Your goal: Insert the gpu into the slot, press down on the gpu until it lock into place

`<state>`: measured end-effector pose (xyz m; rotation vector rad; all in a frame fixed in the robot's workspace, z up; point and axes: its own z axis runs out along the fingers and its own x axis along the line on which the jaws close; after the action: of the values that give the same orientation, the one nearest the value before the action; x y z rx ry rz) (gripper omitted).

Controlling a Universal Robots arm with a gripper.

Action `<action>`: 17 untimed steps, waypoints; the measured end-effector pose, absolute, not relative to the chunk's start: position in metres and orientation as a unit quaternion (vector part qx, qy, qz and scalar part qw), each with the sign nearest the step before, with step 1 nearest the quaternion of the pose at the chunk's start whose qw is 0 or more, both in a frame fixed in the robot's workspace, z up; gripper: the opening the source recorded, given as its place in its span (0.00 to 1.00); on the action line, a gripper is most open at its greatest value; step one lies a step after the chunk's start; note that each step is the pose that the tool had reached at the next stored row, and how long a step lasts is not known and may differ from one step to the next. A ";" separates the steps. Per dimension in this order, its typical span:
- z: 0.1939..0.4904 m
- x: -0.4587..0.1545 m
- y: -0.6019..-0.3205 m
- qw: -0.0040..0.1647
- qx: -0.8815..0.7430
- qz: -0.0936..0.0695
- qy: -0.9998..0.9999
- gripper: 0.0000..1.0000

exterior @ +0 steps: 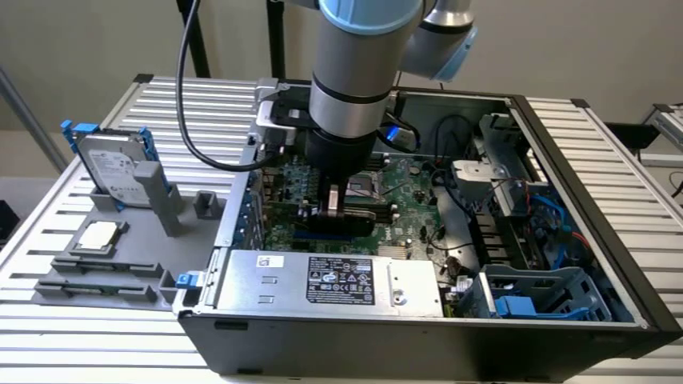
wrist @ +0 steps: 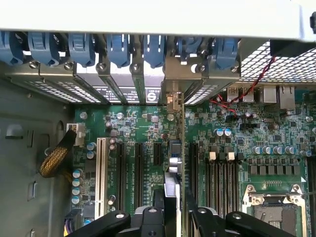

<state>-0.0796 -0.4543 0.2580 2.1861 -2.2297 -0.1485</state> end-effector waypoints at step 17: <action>0.259 -0.079 -0.454 0.010 0.699 -0.050 -0.713 0.26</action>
<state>-0.0788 -0.4543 0.2586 2.1826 -2.2253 -0.1566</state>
